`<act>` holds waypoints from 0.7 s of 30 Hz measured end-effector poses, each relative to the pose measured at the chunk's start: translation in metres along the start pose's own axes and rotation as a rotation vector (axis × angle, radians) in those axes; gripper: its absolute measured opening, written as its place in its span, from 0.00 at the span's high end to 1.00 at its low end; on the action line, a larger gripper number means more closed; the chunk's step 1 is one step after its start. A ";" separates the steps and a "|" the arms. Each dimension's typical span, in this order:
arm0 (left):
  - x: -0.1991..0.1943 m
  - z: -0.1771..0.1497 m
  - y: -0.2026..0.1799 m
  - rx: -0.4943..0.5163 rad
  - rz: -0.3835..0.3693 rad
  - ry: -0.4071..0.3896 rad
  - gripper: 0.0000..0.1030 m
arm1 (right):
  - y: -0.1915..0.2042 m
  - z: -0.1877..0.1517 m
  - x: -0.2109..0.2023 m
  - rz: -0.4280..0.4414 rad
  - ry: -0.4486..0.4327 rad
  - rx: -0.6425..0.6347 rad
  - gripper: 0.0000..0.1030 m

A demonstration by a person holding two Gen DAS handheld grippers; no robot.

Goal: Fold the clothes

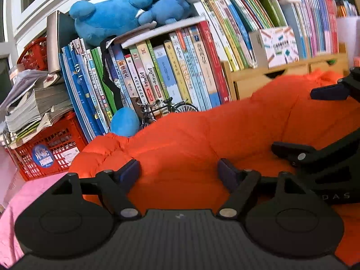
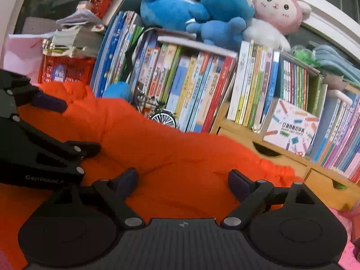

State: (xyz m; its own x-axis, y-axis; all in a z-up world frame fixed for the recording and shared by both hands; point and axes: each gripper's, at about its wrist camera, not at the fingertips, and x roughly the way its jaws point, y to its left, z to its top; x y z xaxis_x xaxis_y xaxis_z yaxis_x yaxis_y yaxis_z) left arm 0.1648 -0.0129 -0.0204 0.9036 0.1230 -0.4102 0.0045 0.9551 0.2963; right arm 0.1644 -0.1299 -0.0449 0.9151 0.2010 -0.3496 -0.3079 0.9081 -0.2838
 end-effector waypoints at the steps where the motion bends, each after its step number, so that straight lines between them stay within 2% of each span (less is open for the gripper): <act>1: 0.002 -0.002 0.000 -0.001 -0.002 0.005 0.24 | 0.001 -0.003 0.001 0.000 0.000 0.002 0.14; 10: 0.013 -0.010 0.005 -0.046 -0.042 0.043 0.24 | 0.003 -0.005 0.010 0.001 0.048 -0.010 0.12; 21: 0.013 -0.010 0.006 -0.052 -0.045 0.045 0.23 | 0.001 -0.003 0.012 -0.004 0.052 -0.009 0.09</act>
State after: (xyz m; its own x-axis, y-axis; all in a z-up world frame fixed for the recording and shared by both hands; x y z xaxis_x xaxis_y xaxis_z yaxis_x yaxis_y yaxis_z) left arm 0.1722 -0.0028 -0.0325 0.8827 0.0909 -0.4610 0.0211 0.9724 0.2322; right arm 0.1743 -0.1277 -0.0520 0.9018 0.1776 -0.3941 -0.3064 0.9057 -0.2929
